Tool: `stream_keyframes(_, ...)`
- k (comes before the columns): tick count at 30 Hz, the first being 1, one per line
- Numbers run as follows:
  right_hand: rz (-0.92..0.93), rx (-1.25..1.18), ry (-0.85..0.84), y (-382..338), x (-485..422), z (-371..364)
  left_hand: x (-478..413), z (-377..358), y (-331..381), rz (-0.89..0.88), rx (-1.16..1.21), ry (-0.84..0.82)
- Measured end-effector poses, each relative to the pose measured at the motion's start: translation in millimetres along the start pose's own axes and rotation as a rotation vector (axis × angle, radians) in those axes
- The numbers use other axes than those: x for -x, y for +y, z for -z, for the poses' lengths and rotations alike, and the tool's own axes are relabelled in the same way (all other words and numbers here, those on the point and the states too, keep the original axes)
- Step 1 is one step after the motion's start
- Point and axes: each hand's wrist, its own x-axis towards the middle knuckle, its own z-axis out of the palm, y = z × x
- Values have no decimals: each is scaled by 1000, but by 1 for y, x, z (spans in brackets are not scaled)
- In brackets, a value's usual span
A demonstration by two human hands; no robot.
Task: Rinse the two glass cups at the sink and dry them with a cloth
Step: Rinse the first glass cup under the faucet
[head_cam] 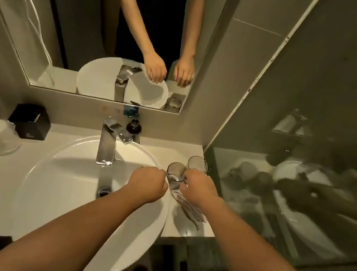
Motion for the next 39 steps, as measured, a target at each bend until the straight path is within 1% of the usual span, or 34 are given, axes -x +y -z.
stream_keyframes(1,38,19,0,3,-6,-1,-6,-1,1,6,-5,-25)
stream_keyframes(7,243,104,-14,22,-46,8,-45,-12,1,84,23,-32)
stream_keyframes(9,320,147,-27,30,-61,9,-56,-17,0,75,16,-23)
stream_keyframes(12,431,228,-79,41,-84,7,-70,-27,0,44,5,-50)
stream_keyframes(16,525,320,-125,49,-105,-3,-83,-37,3,41,-18,-68)
stream_keyframes(21,536,362,-179,48,-122,-11,-93,-47,5,43,-96,-88)
stream_keyframes(27,504,261,-220,51,-129,-19,-95,-55,9,73,-45,-97)
stream_keyframes(33,528,172,-181,59,-126,-5,-96,-45,11,83,48,-59)
stream_keyframes(39,501,177,-92,50,-112,41,-90,-8,6,38,87,50)
